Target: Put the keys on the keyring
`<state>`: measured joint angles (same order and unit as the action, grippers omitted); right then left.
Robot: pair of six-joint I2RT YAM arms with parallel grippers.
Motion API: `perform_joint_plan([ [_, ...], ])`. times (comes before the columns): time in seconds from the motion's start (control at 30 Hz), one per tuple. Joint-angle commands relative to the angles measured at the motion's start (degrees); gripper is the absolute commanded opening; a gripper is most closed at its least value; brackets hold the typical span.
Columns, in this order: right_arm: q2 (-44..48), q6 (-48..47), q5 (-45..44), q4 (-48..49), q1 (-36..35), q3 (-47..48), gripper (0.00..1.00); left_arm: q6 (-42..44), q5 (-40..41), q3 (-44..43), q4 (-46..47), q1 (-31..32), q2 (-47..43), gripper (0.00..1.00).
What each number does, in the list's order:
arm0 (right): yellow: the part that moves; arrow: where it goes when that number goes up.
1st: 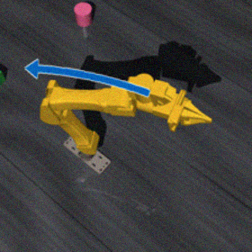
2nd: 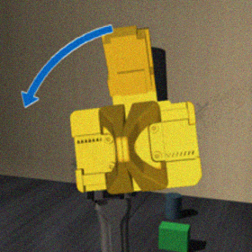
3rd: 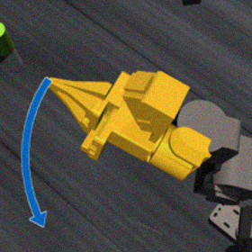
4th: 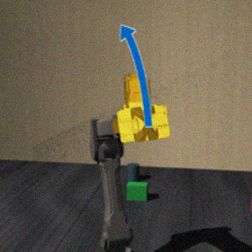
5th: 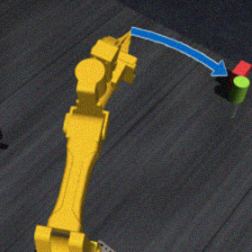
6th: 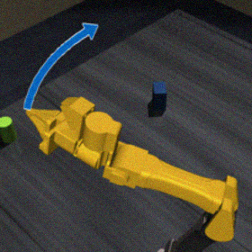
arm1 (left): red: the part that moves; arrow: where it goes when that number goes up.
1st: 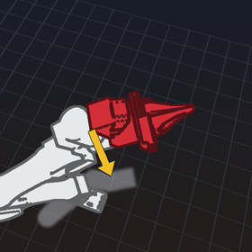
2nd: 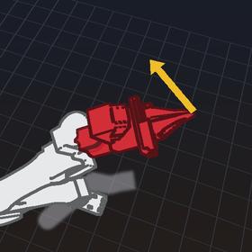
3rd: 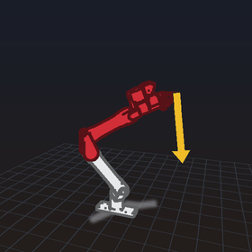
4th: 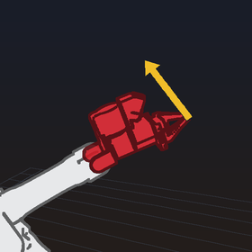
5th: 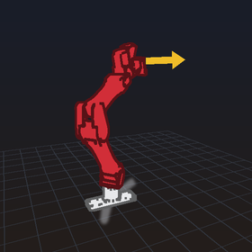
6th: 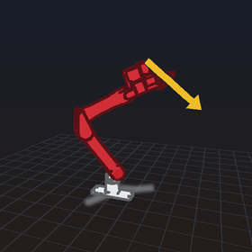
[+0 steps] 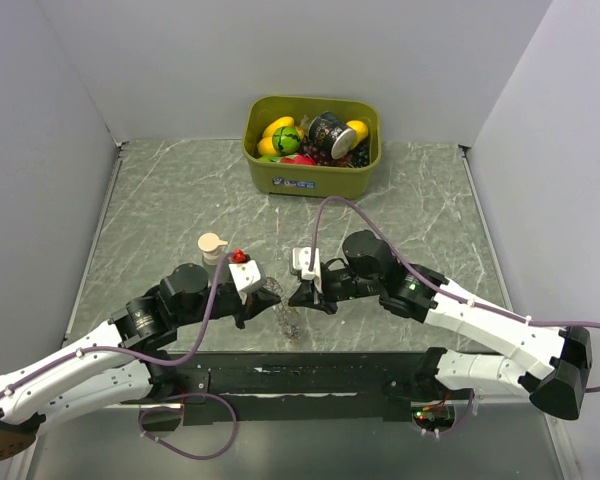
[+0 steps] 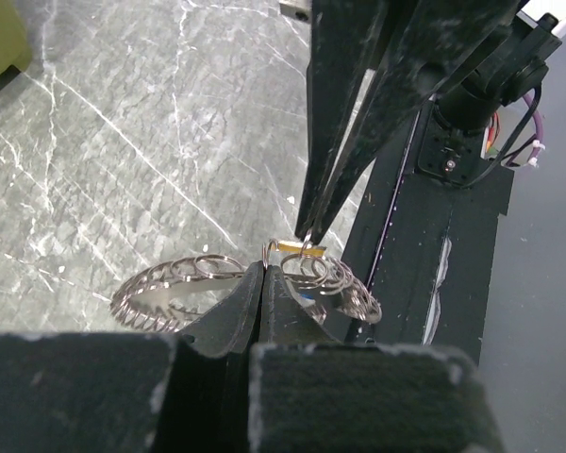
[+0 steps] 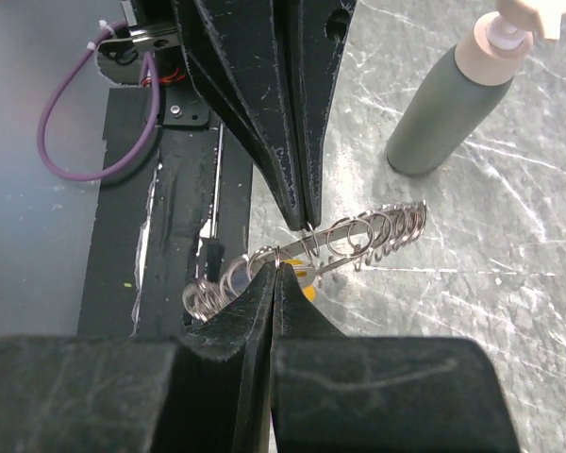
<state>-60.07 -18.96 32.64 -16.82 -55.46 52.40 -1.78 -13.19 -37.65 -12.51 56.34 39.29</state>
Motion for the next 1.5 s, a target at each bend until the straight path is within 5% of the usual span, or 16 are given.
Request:
perform_joint_plan([
  [0.0,-0.8,0.2,0.8,1.6,-0.1,3.2,0.00,-0.7,-0.2,-1.4,5.4,0.2,-1.0,0.01],
  [0.97,-0.2,4.2,-8.1,7.1,-0.1,1.2,0.00,-0.3,-3.6,-0.3,5.0,0.2,-2.5,0.01],
  [1.47,1.5,2.4,-3.4,7.1,-0.1,1.5,0.00,-0.6,-2.3,-0.3,4.2,0.3,-2.3,0.01],
])
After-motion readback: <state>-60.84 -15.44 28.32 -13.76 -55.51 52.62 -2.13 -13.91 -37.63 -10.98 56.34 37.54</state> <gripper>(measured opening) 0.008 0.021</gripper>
